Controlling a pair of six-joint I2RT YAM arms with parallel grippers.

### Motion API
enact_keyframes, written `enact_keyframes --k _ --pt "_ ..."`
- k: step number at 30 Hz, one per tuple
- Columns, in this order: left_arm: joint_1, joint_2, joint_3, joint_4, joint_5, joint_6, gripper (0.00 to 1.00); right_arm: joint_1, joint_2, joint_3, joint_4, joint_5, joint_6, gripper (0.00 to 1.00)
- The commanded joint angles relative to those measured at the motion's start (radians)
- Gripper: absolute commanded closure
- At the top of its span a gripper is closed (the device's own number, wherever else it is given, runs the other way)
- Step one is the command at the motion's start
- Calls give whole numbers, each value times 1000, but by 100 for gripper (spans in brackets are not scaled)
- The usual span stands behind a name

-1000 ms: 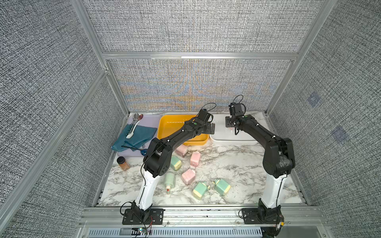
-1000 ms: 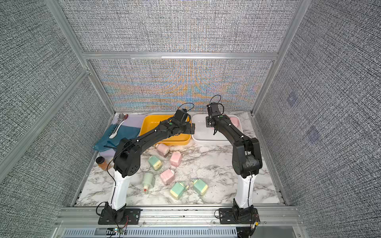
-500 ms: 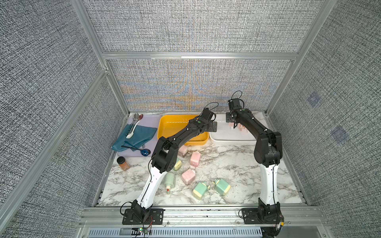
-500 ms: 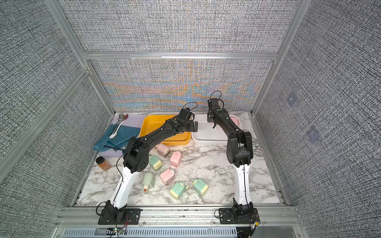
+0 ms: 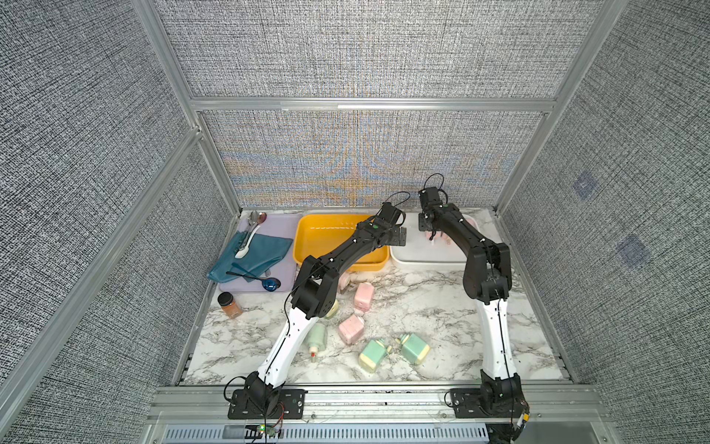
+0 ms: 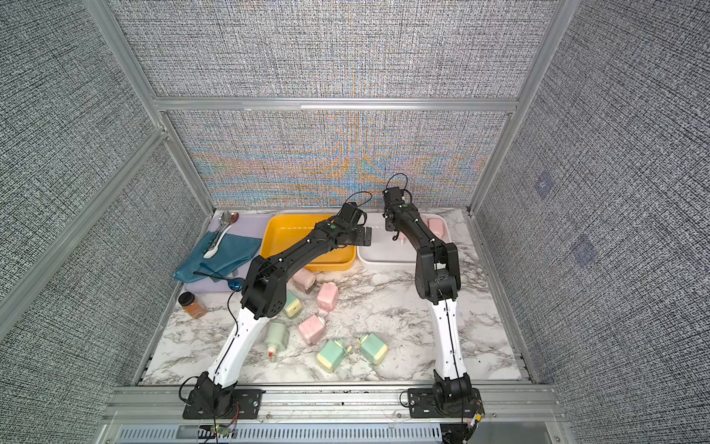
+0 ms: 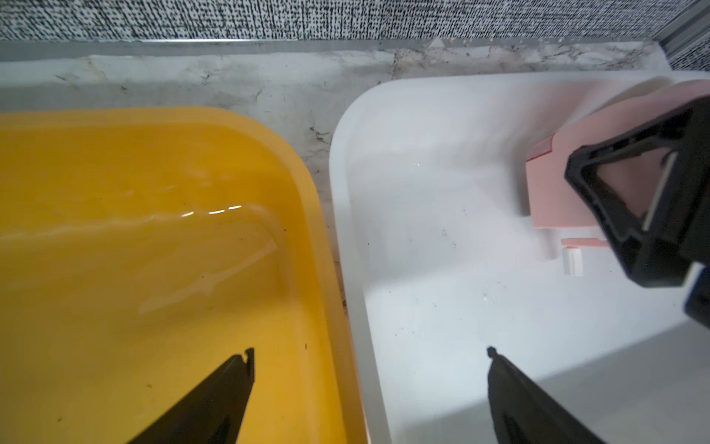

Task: Place the pencil sharpeners by color into the storage box
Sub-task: Place the pencil sharpener in the storage box.

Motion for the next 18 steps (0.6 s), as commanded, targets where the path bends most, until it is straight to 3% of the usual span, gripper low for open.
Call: enact_keyframes --k 1,4,11,18 --pt "1 10 4 -18 -23 3 1 2 13 18 -3 39 27 78" --pt "1 14 4 -22 -29 9 1 2 30 31 -5 41 30 71" --pt "1 12 -8 -35 -40 19 1 2 56 34 1 62 19 67" --pt "0 13 -9 -36 -42 19 1 2 65 34 -11 68 1 52"
